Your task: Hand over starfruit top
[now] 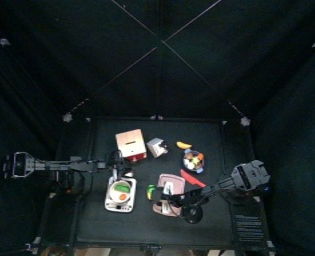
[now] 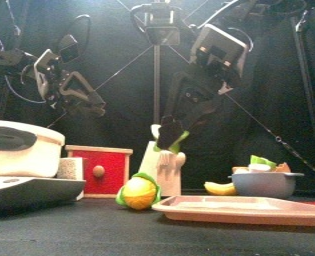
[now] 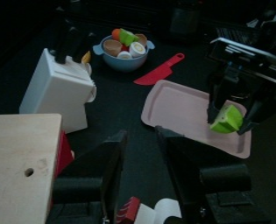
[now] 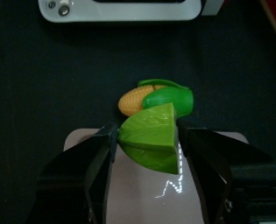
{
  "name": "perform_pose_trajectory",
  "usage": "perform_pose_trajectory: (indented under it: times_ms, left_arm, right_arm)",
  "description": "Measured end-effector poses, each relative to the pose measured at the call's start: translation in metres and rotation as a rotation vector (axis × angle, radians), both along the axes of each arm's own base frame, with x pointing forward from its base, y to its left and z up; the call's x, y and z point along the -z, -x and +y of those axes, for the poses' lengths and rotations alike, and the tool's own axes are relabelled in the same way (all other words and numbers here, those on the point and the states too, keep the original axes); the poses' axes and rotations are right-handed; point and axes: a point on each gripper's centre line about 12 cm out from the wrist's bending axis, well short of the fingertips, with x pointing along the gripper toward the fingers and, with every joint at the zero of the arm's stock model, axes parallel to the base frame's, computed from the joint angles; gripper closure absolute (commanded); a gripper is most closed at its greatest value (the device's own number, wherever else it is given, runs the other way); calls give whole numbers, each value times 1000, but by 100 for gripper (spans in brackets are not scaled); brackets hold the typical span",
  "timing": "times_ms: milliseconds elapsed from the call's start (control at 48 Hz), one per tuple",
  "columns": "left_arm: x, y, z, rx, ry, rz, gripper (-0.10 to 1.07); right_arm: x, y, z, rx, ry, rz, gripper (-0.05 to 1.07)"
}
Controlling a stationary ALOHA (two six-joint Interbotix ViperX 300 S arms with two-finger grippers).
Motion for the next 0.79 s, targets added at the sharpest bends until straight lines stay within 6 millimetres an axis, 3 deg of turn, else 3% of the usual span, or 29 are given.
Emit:
perform_pose_trajectory:
  times_ms: [125, 354, 583, 792]
  left_arm:
    - [0, 0, -5, 39, -37, 6, 22]
    - [-10, -8, -32, 175, -95, -31, 21]
    - [-19, -15, -44, 112, 123, -152, 15]
    - [-12, -19, -43, 17, 270, -168, 2]
  right_arm:
    - [-11, -4, -5, -6, 35, -28, 28]
    - [-29, -15, -22, -10, 140, -75, 28]
    - [-41, -19, -38, -1, 295, -91, 28]
    - [-57, -28, -40, -34, 377, -144, 28]
